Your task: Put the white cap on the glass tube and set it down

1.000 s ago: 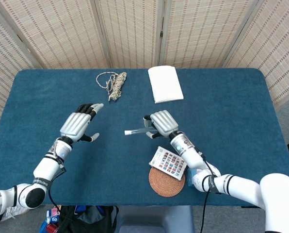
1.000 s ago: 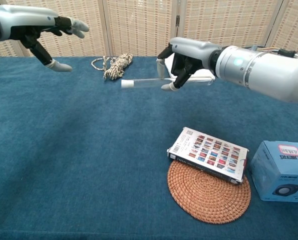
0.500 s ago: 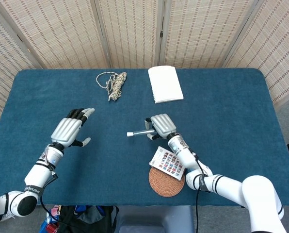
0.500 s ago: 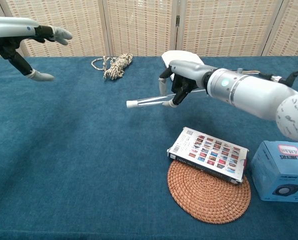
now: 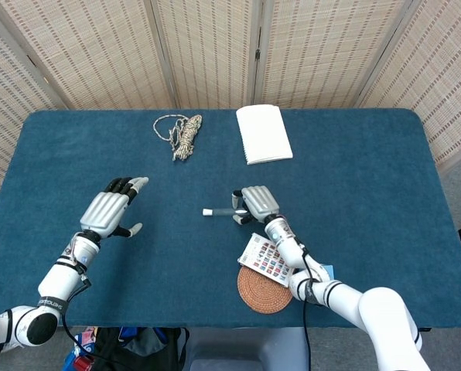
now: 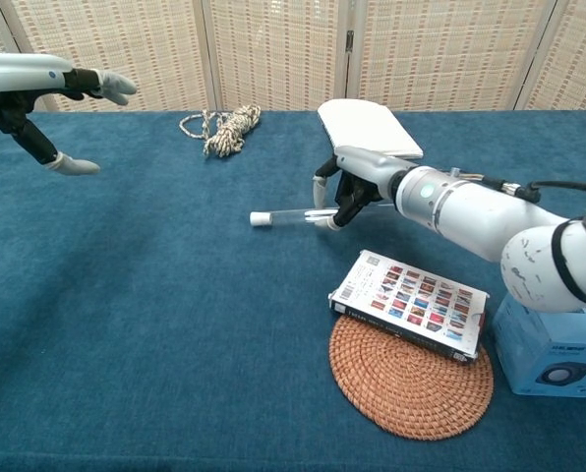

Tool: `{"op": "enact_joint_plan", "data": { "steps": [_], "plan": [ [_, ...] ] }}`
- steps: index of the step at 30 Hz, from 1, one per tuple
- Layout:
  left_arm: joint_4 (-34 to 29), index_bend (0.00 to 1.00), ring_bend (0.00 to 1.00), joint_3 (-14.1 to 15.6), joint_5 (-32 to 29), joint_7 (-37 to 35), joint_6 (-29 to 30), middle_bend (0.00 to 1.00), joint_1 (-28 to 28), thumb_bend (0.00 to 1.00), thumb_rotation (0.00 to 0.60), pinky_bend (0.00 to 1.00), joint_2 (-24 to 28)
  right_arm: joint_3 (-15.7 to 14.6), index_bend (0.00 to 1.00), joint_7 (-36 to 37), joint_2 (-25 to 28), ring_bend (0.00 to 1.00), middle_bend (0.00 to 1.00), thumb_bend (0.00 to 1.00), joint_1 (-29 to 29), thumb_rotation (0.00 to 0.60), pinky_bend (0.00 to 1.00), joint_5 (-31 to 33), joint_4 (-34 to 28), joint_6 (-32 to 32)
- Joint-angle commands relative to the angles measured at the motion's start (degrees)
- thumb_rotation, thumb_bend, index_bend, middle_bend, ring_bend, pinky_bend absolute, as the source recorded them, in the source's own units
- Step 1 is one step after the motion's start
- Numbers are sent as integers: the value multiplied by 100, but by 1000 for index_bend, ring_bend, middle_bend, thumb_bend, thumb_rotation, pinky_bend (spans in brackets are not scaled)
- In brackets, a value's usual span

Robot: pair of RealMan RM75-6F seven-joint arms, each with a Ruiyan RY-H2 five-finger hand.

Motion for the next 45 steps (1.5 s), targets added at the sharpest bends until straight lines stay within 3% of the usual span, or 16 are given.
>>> {"op": "enact_joint_plan", "data": {
  "steps": [1, 4, 8, 18, 21, 24, 29, 33, 37, 41, 45],
  "plan": [
    [11, 0, 0, -6, -6, 5, -11, 0, 4, 277, 600, 0, -4, 12, 644, 167, -122, 1000, 1000, 284, 25, 600, 1000, -83, 188, -30],
    [23, 0, 0, -13, -15, 17, -20, 0, 8, 277, 600, 0, -6, 24, 551, 264, -160, 1000, 1000, 167, 28, 600, 1000, -127, 280, -27],
    [38, 0, 0, -17, -20, 26, -34, 0, 19, 277, 600, 0, -11, 36, 473, 342, -134, 1000, 1000, 108, 5, 600, 1000, -190, 302, 17],
    [8, 0, 0, -52, -8, 33, 31, 0, 71, 277, 600, 0, 6, 115, 420, 159, 336, 1000, 1000, 92, -156, 600, 1000, -289, -193, 402],
    [-3, 0, 0, -64, -108, 125, 166, 0, 117, 277, 600, 0, 35, 109, 420, -127, 782, 1000, 995, 117, -328, 600, 1000, -340, -671, 685],
    [-68, 27, 0, -38, -292, 381, 361, 0, 162, 277, 600, 0, 74, 54, 423, -608, 1419, 987, 942, 238, -592, 600, 1000, -329, -1415, 929],
    [-200, 70, 0, 68, -308, 646, 884, 0, 411, 277, 600, 0, 129, -109, 481, -1594, 2671, 838, 786, 430, -1168, 600, 1000, -142, -3024, 1333],
    [-274, 79, 0, 181, -180, 676, 1268, 0, 700, 277, 600, 0, 219, -276, 508, -2226, 3519, 711, 686, 472, -1602, 600, 955, 111, -4116, 1609],
    [-243, 89, 0, 312, 51, 594, 1629, 0, 1039, 277, 600, 0, 268, -488, 510, -2574, 4171, 577, 579, 475, -2054, 600, 810, 198, -4911, 2019],
    [-230, 89, 0, 421, 330, 522, 2016, 0, 1367, 277, 600, 0, 293, -697, 510, -2588, 4579, 463, 499, 475, -2529, 600, 666, 9, -5349, 2575],
    [-258, 87, 0, 520, 610, 487, 2449, 0, 1710, 277, 600, 0, 260, -927, 510, -2472, 4805, 429, 474, 475, -3017, 600, 643, -350, -5575, 3191]
  ]
}}
